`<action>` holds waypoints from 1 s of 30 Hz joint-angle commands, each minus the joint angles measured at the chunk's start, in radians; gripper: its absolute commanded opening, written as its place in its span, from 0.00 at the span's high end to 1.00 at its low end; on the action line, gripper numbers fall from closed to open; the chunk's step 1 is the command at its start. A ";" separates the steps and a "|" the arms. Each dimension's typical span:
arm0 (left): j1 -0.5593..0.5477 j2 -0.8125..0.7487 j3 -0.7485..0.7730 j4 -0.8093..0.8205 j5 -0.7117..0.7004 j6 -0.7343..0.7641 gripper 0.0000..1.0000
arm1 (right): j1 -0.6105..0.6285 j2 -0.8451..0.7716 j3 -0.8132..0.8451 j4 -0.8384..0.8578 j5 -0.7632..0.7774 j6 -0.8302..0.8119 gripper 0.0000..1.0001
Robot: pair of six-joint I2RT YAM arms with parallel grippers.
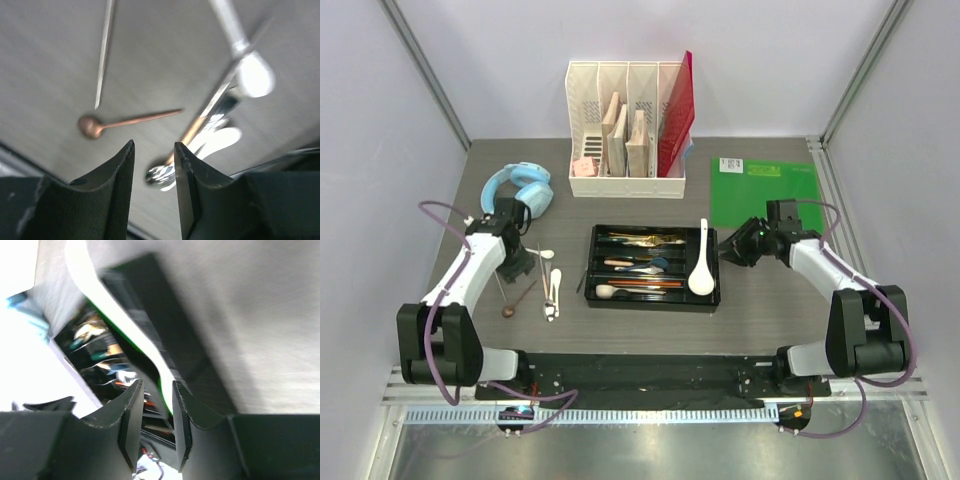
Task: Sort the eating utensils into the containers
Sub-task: Pick up the chopstick from the center of the board.
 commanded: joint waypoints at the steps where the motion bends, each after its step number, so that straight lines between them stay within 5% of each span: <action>1: 0.036 -0.037 -0.036 -0.047 0.087 -0.003 0.61 | 0.117 0.042 0.123 0.034 0.043 -0.049 0.65; 5: 0.044 0.006 0.011 -0.052 0.100 0.031 0.52 | 0.174 0.110 0.080 0.155 -0.012 0.029 0.66; 11: 0.044 0.056 0.036 0.017 0.127 0.060 0.52 | 0.180 0.114 0.067 0.168 -0.015 0.016 0.66; 19: 0.038 0.308 0.101 0.075 0.288 0.072 0.55 | 0.147 0.082 0.056 0.128 -0.046 -0.003 0.65; 30: 0.033 0.351 0.076 0.092 0.209 0.093 0.56 | 0.119 0.062 0.068 0.067 -0.043 -0.032 0.65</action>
